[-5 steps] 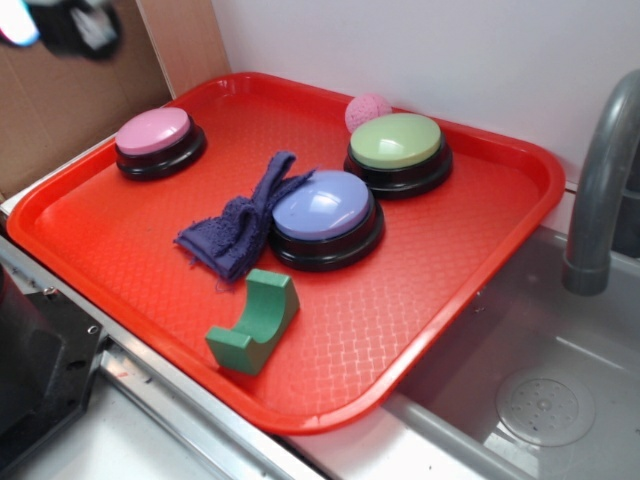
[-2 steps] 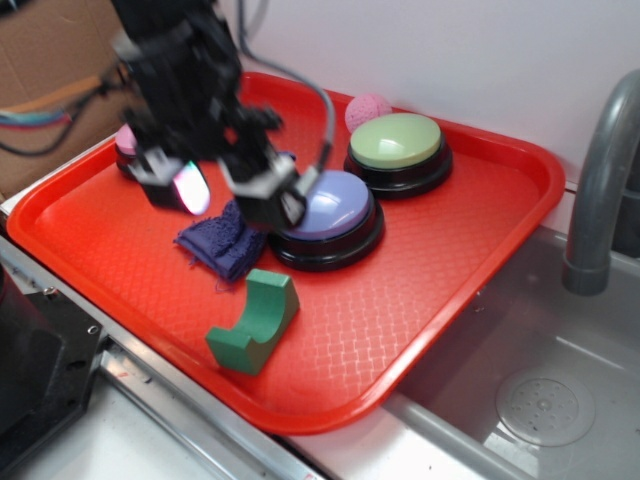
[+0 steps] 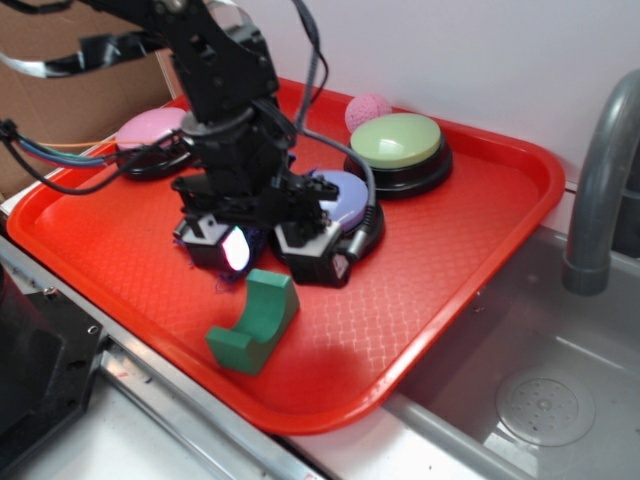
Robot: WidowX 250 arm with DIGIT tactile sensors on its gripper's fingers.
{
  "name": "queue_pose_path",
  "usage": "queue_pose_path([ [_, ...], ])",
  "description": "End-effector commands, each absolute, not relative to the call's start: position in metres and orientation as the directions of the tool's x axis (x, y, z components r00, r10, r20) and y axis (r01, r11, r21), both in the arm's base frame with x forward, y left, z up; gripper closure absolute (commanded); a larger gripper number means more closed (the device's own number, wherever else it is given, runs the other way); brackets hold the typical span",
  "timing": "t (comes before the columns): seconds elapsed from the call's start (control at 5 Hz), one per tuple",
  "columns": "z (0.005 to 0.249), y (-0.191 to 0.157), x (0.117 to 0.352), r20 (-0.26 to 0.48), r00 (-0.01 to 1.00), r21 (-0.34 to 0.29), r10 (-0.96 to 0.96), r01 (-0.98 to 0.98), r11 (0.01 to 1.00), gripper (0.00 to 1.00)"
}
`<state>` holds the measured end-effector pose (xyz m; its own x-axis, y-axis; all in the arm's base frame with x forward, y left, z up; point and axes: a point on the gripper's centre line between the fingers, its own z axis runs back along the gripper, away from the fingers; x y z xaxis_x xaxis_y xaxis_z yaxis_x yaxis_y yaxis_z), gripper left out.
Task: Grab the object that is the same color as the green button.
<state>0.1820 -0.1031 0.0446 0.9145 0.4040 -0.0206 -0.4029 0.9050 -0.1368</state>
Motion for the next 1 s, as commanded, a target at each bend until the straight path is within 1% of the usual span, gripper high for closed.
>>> queue_pose_path([
  [0.0, 0.028, -0.106, 0.187, -0.056, 0.908, -0.134, 0.415, -0.419, 0.898, 0.00],
  [0.2, 0.025, -0.108, 0.187, -0.045, 0.907, -0.111, 0.418, -0.421, 0.900, 0.95],
  [0.4, 0.030, -0.109, 0.188, -0.026, 0.914, -0.107, 0.406, -0.406, 0.907, 1.00],
  [0.6, 0.044, -0.105, 0.191, -0.031, 0.936, -0.101, 0.352, -0.353, 0.930, 1.00],
  [0.8, 0.069, -0.086, 0.197, -0.036, 0.967, -0.084, 0.251, -0.253, 0.964, 1.00],
])
